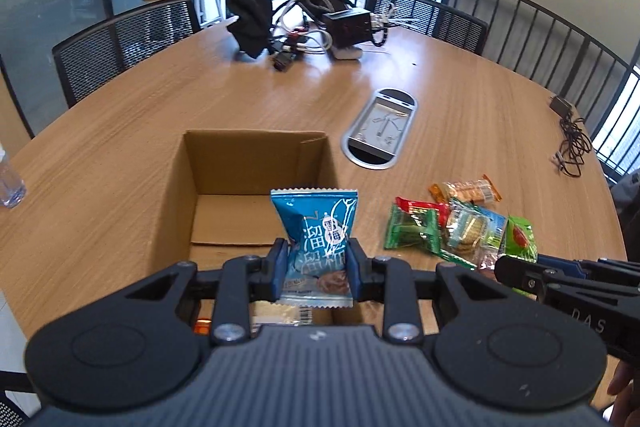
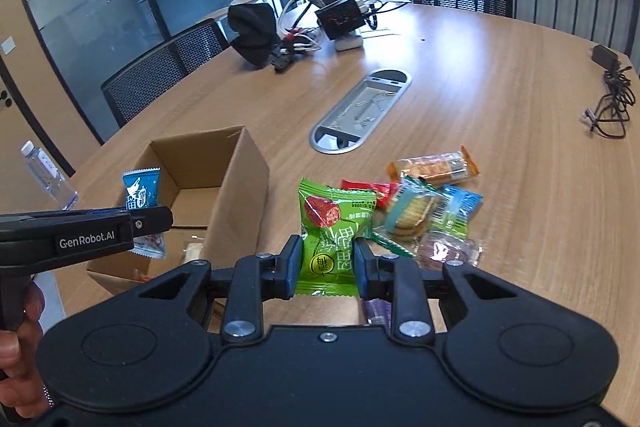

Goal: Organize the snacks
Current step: 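Carry the blue packet in left gripper and green packet in right gripper toward the box, then open left gripper to drop the blue packet into the box while right gripper releases the green packet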

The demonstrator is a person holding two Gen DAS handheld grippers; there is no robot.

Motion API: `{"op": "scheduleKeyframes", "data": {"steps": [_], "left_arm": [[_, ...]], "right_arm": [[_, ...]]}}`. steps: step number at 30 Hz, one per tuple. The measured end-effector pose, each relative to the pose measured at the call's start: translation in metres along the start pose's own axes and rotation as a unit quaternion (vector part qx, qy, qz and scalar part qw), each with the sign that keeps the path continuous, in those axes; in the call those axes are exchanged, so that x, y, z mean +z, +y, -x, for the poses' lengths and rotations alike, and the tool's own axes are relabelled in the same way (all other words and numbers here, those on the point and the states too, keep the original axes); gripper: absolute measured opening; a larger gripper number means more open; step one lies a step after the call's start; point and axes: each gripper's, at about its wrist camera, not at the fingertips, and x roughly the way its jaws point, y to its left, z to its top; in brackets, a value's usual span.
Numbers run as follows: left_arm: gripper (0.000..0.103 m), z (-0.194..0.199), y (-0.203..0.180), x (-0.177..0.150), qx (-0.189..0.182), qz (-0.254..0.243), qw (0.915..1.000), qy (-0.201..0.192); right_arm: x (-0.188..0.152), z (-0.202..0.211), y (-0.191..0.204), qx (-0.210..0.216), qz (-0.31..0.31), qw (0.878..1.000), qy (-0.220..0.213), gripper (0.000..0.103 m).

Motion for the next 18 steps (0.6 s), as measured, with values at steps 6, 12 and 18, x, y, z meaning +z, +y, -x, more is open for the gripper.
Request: {"op": "scheduleKeyframes", "data": {"steps": [6, 12, 18], "left_arm": [[0.03, 0.0, 0.025, 0.002, 0.019, 0.019, 0.9996, -0.001], [0.03, -0.005, 0.045, 0.004, 0.031, 0.036, 0.9989, 0.003], [0.03, -0.015, 0.059, 0.008, 0.032, 0.045, 0.9984, 0.01]], "right_arm": [[0.005, -0.006, 0.017, 0.016, 0.01, 1.0, -0.002, 0.027], [0.012, -0.015, 0.035, 0.028, 0.023, 0.999, -0.003, 0.027], [0.018, -0.026, 0.05, 0.036, 0.033, 0.999, 0.0, 0.027]]}}
